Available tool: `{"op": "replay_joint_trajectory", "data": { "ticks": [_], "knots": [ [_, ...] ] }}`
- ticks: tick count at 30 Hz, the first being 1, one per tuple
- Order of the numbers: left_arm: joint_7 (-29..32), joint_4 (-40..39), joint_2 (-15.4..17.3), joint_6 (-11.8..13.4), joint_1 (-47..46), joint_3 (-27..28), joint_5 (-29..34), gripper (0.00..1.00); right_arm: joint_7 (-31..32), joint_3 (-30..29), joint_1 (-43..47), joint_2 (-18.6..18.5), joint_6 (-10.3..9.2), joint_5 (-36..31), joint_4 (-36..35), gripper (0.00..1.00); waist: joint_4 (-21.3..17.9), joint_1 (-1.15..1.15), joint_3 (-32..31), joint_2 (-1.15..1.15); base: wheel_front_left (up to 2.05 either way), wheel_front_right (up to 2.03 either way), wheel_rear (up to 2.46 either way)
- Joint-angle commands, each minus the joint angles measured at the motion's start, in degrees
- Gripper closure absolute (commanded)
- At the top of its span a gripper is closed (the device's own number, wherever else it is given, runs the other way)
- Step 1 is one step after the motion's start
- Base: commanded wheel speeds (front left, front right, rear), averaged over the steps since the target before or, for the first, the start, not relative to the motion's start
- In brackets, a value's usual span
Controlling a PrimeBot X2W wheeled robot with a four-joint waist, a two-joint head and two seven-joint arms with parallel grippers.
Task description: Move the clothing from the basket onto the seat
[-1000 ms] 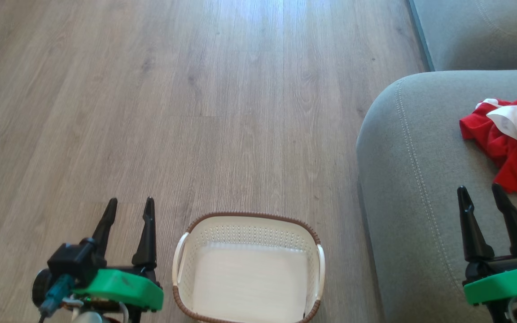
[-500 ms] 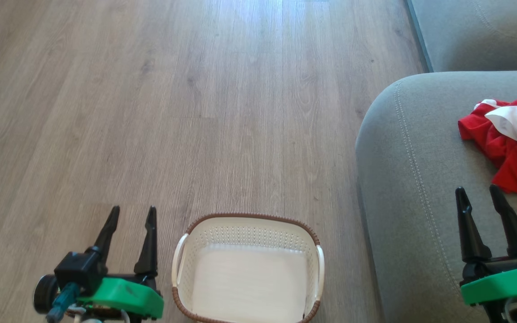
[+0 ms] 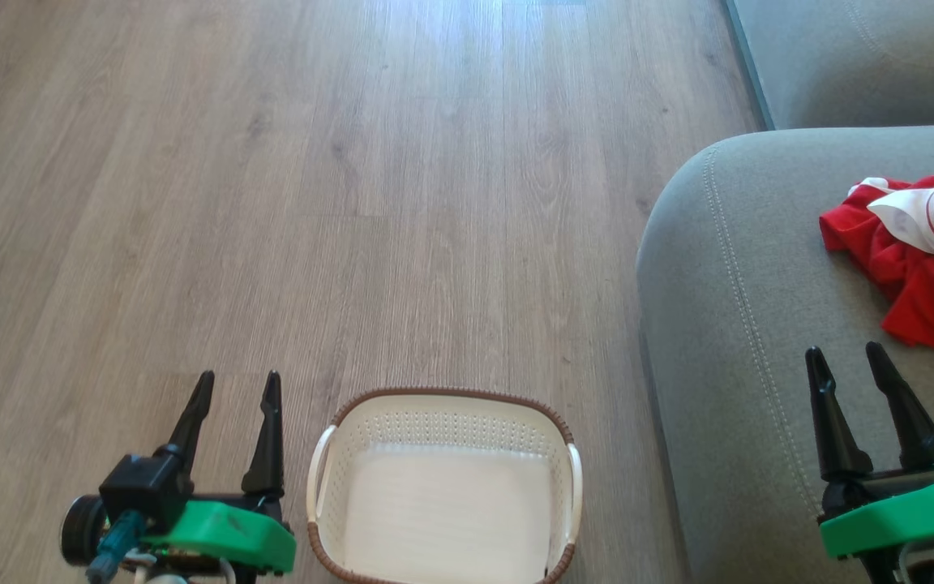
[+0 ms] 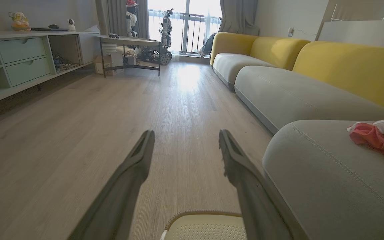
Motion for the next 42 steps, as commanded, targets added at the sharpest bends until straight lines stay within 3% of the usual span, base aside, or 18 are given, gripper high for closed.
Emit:
{"op": "replay_joint_trajectory", "data": {
  "ticks": [1,13,14,17,42],
  "knots": [
    [-0.71,-1.5,-0.06,-0.37,-1.87,2.93,0.93,0.0,-0.53,1.16,-2.21,-1.64,-0.01,0.34,-1.51,0.0,-0.07,0.0,0.06,0.0,0.0,0.0,0.0],
    [-0.71,-0.8,-1.34,-2.04,-1.9,4.17,2.08,0.0,-0.53,1.85,-2.45,-1.76,-0.01,0.78,-1.06,0.0,-0.41,0.0,0.07,0.0,0.0,0.0,0.0],
    [0.0,0.88,-1.39,-2.0,0.01,1.63,1.78,1.0,0.0,0.83,-0.04,-0.02,0.0,0.45,0.61,1.0,-0.42,0.0,0.08,0.0,0.0,0.0,0.0],
    [0.16,3.68,-1.77,-1.94,0.81,1.1,1.78,1.0,0.1,1.78,0.6,0.67,0.0,0.46,3.58,1.0,-0.44,0.0,0.07,0.0,0.0,0.0,0.0],
    [3.98,4.92,-2.78,-4.25,-1.18,4.9,-13.61,1.0,3.92,0.47,-2.01,2.55,0.0,13.91,5.4,1.0,-1.19,0.0,0.41,0.0,0.0,0.0,0.0]
  ]
}}
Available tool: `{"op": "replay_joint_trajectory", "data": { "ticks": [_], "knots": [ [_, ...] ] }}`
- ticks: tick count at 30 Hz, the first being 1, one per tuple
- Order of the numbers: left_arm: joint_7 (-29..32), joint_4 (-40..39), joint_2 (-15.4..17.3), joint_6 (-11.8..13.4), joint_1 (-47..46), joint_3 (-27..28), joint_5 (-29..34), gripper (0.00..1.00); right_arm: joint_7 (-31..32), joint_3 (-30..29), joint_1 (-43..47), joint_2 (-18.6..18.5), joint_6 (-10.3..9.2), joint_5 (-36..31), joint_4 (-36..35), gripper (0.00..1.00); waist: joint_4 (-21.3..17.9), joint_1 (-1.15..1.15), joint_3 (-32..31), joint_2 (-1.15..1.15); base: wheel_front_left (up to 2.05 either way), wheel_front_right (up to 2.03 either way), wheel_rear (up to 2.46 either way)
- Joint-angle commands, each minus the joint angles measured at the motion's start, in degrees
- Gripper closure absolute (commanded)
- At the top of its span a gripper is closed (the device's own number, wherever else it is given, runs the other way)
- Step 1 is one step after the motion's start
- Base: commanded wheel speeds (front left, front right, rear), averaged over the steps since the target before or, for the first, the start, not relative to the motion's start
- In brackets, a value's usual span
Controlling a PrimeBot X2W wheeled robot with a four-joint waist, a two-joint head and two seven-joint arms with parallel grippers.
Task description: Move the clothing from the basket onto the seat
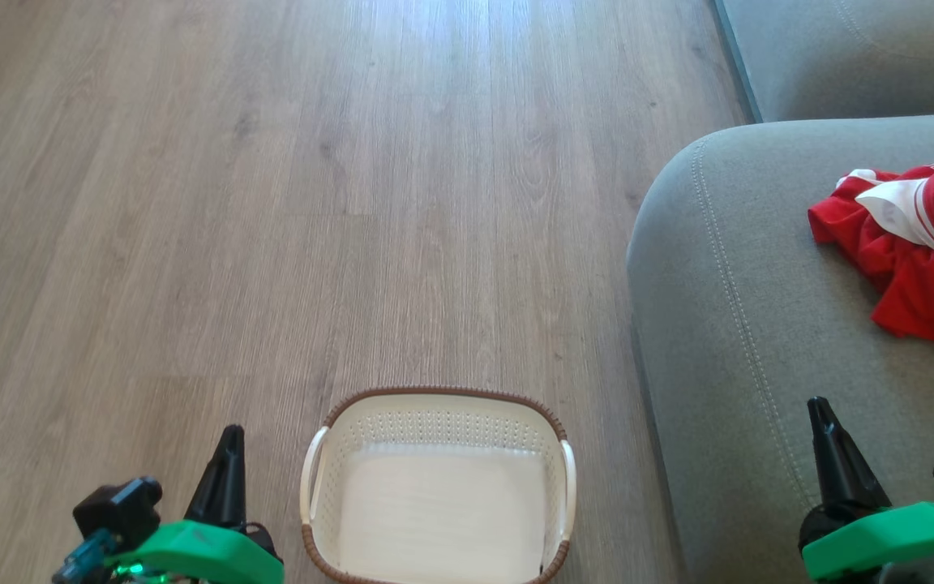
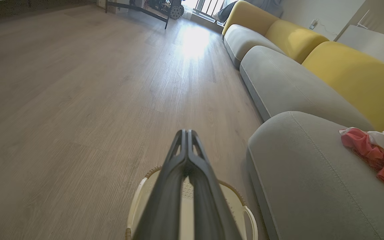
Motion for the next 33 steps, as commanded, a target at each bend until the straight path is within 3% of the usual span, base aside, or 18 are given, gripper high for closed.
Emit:
{"op": "replay_joint_trajectory", "data": {
  "ticks": [1,33],
  "knots": [
    [0.43,-1.64,-0.06,-0.42,-3.34,1.62,-1.5,1.0,0.35,-0.75,-3.24,-0.42,0.0,1.42,-1.4,1.0,-0.04,0.0,0.02,0.0,0.0,0.0,0.0],
    [5.54,-0.26,-1.56,-3.37,-5.81,6.78,-20.93,1.0,5.5,-2.76,-6.6,2.22,0.0,18.33,0.95,1.0,-1.0,0.0,0.45,0.0,0.0,0.0,0.0]
  ]
}}
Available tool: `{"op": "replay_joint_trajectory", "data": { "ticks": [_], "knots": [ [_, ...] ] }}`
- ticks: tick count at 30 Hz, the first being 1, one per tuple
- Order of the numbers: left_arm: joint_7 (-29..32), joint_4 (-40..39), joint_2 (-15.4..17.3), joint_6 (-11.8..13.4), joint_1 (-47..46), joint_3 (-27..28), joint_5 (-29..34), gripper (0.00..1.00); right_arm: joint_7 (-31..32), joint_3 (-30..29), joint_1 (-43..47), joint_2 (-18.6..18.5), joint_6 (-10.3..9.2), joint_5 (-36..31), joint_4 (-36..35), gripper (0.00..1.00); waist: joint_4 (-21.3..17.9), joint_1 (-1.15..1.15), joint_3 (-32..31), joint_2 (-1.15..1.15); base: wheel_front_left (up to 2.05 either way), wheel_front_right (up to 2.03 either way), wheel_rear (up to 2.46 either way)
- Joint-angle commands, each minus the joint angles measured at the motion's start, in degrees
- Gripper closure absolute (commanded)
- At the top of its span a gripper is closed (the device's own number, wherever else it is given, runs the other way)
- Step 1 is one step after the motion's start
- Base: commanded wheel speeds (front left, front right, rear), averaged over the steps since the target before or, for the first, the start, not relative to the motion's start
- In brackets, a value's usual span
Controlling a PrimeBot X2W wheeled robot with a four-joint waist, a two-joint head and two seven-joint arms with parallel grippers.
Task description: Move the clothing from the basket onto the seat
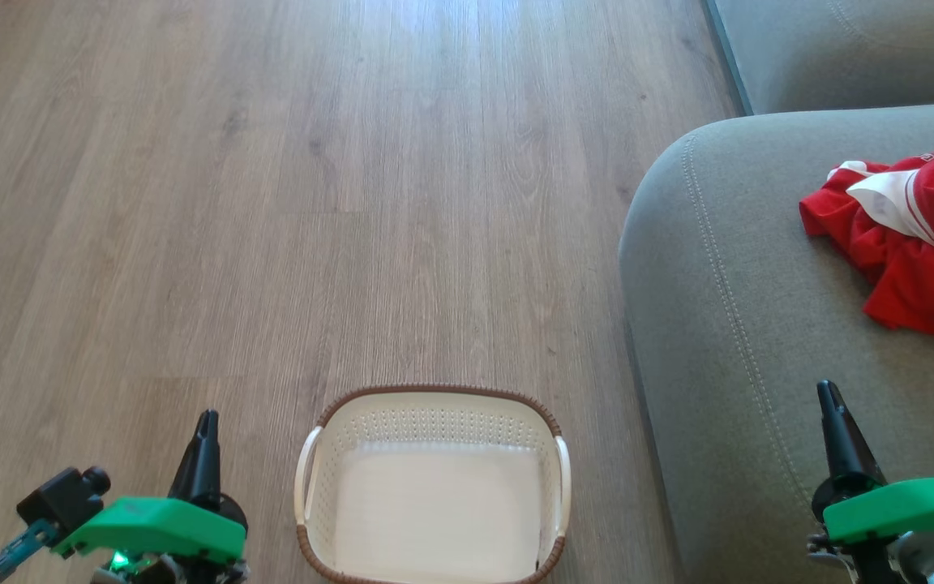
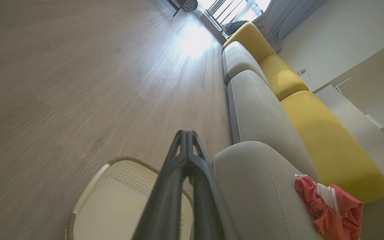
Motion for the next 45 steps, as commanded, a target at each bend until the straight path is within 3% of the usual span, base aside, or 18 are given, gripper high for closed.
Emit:
{"op": "replay_joint_trajectory", "data": {
  "ticks": [1,45],
  "knots": [
    [0.37,-1.6,0.0,-0.51,-3.38,1.68,-1.65,1.0,0.43,-0.02,-3.17,-0.08,0.0,1.53,-1.47,1.0,-0.04,0.0,0.02,0.0,0.0,0.0,0.0],
    [7.48,0.33,-2.23,-4.47,-6.77,8.92,-27.52,1.0,7.62,-3.05,-7.72,3.7,-0.01,23.99,1.7,1.0,-1.33,0.0,0.6,0.0,0.0,0.0,0.0]
  ]
}}
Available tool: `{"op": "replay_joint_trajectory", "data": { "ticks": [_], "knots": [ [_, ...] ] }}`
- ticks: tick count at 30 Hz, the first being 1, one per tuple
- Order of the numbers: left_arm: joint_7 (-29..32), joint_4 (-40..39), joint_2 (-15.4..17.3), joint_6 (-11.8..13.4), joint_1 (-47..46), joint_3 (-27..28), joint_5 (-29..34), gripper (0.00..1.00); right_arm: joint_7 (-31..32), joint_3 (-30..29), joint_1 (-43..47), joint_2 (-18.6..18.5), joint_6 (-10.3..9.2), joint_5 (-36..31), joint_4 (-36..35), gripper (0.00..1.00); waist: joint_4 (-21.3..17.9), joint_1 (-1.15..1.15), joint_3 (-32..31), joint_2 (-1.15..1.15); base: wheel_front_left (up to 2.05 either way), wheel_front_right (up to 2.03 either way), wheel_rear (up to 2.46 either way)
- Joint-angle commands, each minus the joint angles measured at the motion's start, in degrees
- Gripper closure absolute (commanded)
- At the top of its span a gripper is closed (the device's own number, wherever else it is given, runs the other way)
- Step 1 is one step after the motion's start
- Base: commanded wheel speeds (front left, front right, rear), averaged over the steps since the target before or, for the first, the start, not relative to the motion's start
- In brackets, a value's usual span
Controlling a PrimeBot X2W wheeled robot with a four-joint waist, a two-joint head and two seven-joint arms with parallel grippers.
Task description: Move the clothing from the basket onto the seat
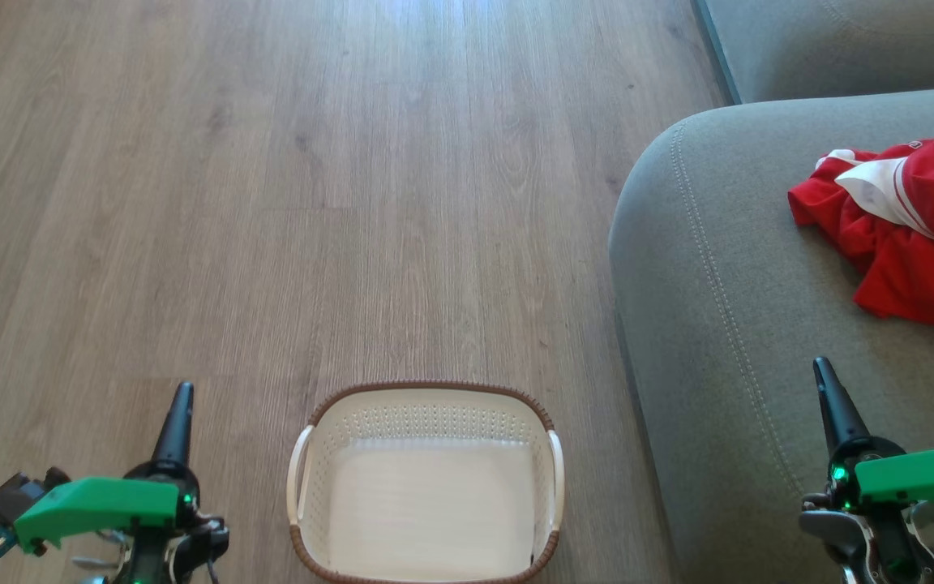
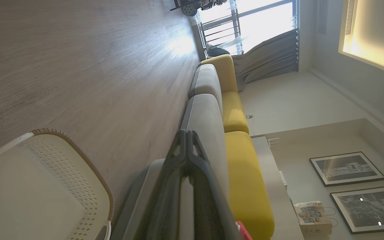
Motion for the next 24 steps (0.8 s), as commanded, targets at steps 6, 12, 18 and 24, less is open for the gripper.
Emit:
{"op": "replay_joint_trajectory", "data": {
  "ticks": [6,12,18,24],
  "knots": [
    [1.2,-1.34,-0.08,-1.08,-3.68,3.13,-4.23,1.0,1.5,0.3,-3.58,0.56,0.0,3.83,-1.16,1.0,-0.18,0.0,0.08,0.0,0.0,0.0,0.0],
    [2.21,-1.07,-0.4,-1.63,-4.16,4.15,-7.83,1.0,2.52,-0.14,-4.22,1.1,0.0,6.95,-0.72,1.0,-0.36,0.0,0.16,0.0,0.0,0.0,0.0],
    [3.22,-0.8,-0.73,-2.19,-4.63,5.18,-11.42,1.0,3.54,-0.59,-4.86,1.64,0.0,10.06,-0.27,1.0,-0.54,0.0,0.24,0.0,0.0,0.0,0.0],
    [4.08,-0.57,-1.01,-2.66,-5.03,6.06,-14.47,1.0,4.42,-0.97,-5.4,2.1,0.0,12.71,0.1,1.0,-0.69,0.0,0.31,0.0,0.0,0.0,0.0]
  ]
}}
